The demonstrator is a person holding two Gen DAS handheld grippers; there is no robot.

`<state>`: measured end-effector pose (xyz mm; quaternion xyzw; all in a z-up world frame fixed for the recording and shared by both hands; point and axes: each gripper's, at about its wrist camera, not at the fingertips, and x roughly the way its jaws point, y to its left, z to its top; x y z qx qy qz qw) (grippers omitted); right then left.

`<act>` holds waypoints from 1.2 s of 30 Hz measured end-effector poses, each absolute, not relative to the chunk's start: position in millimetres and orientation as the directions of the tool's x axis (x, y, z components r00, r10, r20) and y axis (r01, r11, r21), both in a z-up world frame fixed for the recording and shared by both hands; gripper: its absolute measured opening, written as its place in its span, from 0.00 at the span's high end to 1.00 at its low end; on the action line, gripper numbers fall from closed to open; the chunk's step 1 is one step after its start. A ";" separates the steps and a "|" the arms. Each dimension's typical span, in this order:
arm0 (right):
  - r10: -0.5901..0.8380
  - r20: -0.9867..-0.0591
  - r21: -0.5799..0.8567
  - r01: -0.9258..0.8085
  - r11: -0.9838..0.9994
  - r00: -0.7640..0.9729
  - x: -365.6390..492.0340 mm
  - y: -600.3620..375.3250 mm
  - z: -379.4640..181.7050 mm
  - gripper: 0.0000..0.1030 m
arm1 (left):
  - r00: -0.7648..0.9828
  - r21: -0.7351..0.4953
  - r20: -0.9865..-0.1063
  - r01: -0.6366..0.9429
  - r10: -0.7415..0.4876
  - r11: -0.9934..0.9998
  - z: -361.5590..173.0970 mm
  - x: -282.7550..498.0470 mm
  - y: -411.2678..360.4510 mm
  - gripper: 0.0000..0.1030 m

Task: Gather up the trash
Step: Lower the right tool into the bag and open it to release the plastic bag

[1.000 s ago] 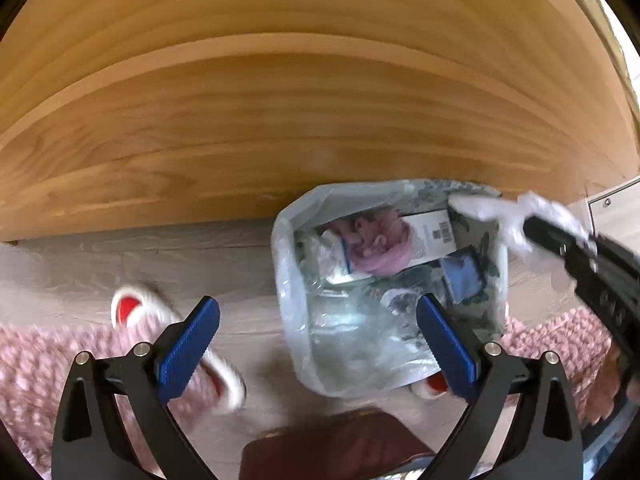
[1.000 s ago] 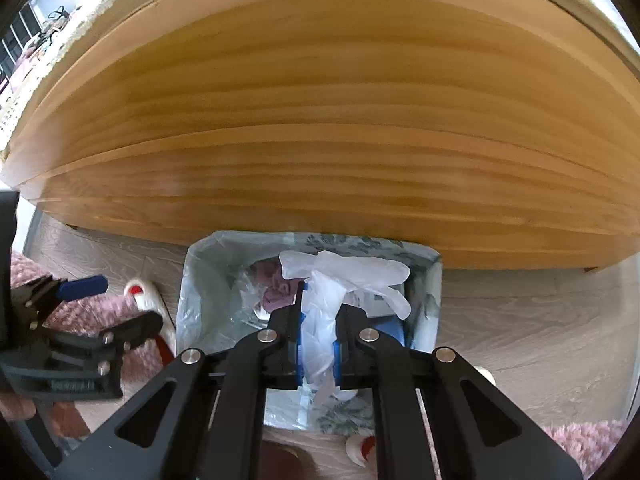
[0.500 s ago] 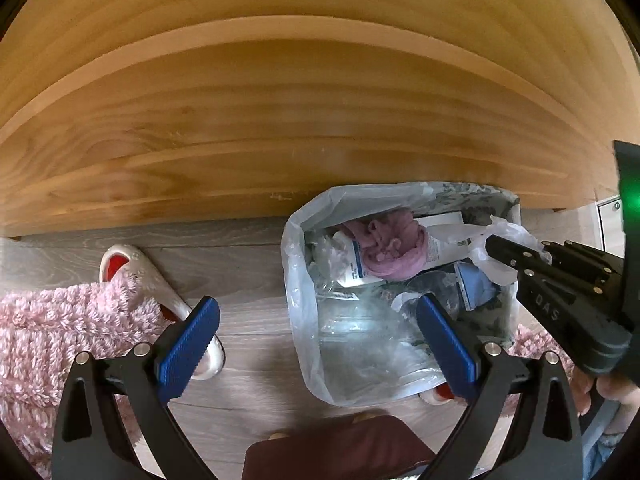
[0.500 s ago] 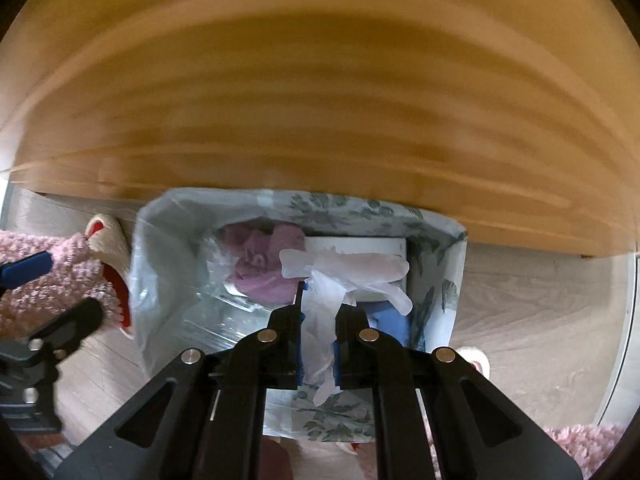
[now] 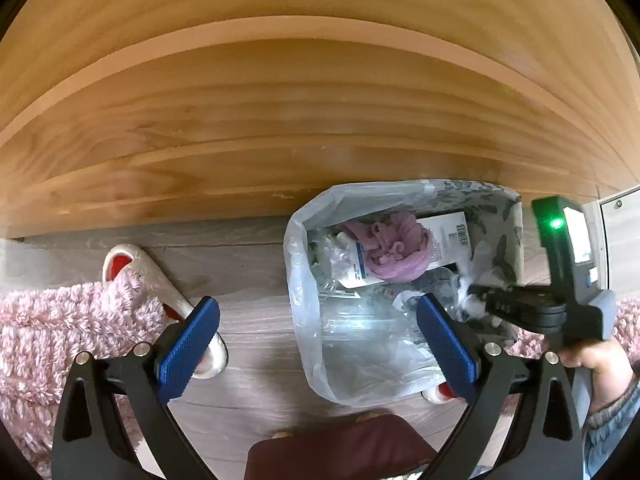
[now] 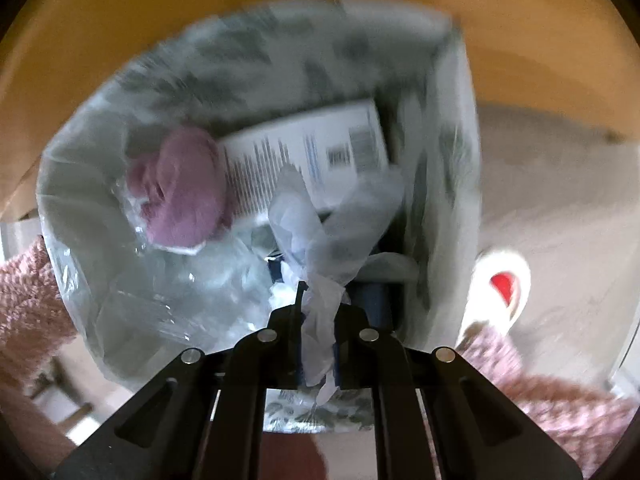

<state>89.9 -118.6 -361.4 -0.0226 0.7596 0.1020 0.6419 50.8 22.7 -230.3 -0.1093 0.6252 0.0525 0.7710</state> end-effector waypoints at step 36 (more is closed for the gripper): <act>0.011 -0.980 0.064 -0.267 0.962 -0.197 64.5 -99.4 -379.2 0.90 | -0.040 -0.026 -0.999 -0.176 -0.034 0.984 -305.7 55.6 12.3 0.07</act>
